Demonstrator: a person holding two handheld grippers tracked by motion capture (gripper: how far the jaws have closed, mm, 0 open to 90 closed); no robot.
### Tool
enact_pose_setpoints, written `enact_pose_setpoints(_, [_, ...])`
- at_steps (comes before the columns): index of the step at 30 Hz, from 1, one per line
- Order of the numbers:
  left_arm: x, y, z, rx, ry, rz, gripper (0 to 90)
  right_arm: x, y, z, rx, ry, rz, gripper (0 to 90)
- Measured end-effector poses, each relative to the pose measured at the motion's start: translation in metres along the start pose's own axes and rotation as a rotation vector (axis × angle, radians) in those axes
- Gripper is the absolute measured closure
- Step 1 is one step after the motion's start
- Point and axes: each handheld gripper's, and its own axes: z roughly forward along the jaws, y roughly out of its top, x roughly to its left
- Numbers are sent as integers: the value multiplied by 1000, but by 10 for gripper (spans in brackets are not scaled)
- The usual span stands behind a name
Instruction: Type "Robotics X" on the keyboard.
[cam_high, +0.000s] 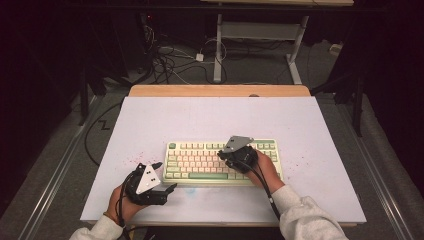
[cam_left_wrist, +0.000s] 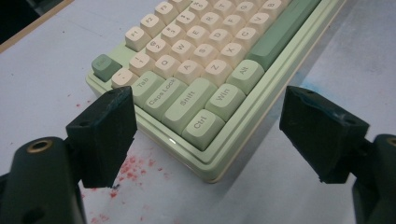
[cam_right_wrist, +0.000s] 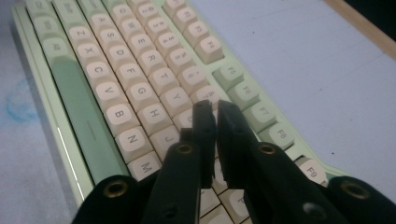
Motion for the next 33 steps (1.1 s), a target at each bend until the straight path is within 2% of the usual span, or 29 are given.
enact_pose_setpoints(5, [0, 1, 1, 1, -1, 4, 185, 0, -3, -9, -52, -10, 14, 805])
enact_pose_setpoints(10, [0, 1, 1, 5, 0, 5, 185, -1, -8, -18, -96, -23, 25, 667])
enact_pose_setpoints(11, [0, 1, 1, 4, -1, 4, 185, -1, -9, -19, -103, -27, 23, 663])
enact_pose_setpoints(13, [0, 1, 1, 2, 0, 2, 185, 0, -11, -22, -117, -28, 25, 557])
enact_pose_setpoints(21, [1, 1, 1, -1, 3, 2, 185, 2, -19, -32, -179, -69, 27, 315])
enact_pose_setpoints(27, [2, 1, -1, -7, 7, -2, 185, 2, -23, -41, -211, -87, 26, 224])
enact_pose_setpoints(33, [2, 2, -2, -11, 6, -5, 185, 7, -26, -52, -249, -102, 22, 215])
